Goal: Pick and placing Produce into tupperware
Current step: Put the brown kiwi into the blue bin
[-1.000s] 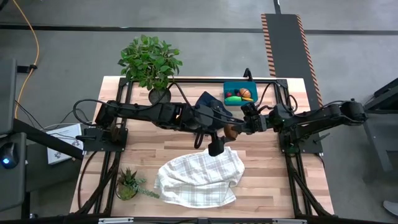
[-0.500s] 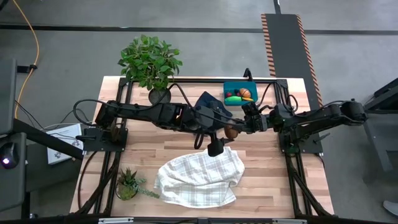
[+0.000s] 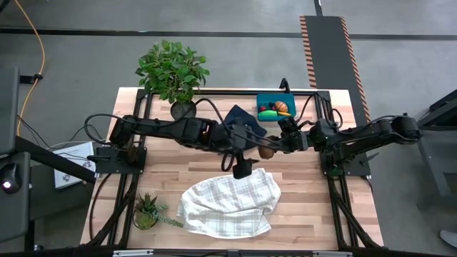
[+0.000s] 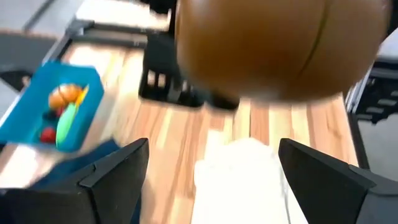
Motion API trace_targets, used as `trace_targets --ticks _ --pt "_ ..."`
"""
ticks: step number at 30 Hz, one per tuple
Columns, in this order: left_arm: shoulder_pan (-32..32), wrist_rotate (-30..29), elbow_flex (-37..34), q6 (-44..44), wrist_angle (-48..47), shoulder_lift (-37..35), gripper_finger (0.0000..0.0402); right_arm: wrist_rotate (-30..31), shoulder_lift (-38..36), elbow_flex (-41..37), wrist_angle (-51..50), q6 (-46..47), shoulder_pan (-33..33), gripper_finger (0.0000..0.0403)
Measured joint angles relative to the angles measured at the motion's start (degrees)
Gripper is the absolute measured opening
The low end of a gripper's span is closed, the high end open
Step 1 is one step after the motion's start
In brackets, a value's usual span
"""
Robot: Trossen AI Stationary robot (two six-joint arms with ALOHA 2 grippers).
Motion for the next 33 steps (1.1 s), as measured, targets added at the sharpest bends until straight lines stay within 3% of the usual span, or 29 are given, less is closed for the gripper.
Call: trace_targets --ticks 15,33 --pt "-0.7 6.0 0.0 -12.1 -18.1 0.0 0.0348 0.1 0.0 0.0 -0.9 0.2 -5.3 0.0226" --pt "-5.3 5.8 -2.5 -15.6 -20.1 0.0 0.0348 3.2 0.0 -0.1 -4.2 -3.6 -22.1 0.0226"
